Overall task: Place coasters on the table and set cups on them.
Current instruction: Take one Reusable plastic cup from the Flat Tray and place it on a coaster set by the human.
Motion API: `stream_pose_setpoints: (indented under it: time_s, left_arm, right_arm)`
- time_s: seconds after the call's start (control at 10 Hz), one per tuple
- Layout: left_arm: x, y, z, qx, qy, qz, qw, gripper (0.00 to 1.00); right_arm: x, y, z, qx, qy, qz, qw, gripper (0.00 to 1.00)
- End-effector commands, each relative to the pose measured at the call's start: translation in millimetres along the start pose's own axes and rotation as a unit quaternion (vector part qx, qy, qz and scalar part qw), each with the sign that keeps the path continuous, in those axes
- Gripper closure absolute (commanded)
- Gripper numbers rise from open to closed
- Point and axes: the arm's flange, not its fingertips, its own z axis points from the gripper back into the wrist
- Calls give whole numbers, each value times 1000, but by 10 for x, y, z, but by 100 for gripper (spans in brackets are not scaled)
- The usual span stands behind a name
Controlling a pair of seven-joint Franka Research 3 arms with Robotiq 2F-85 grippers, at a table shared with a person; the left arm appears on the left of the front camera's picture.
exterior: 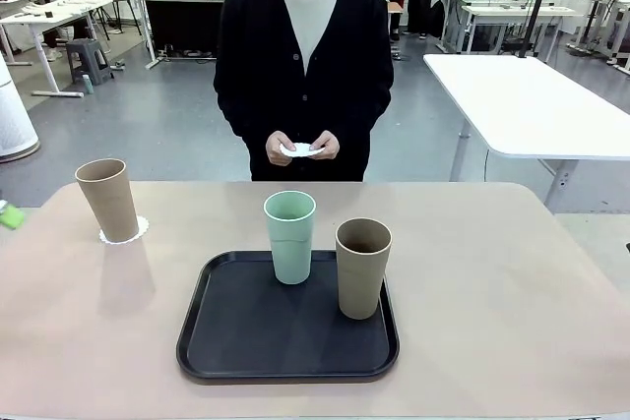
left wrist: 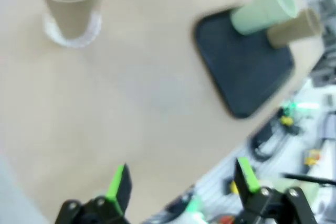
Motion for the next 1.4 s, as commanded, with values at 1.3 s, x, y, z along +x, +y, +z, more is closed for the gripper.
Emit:
stream_pose_setpoints:
  time_s: [1.3]
  left_arm:
    - [-39, 1816, 644, -346, -109, 74, 929, 0]
  right_arm:
    - [11, 4, -1, 4, -3, 5, 1000, 0]
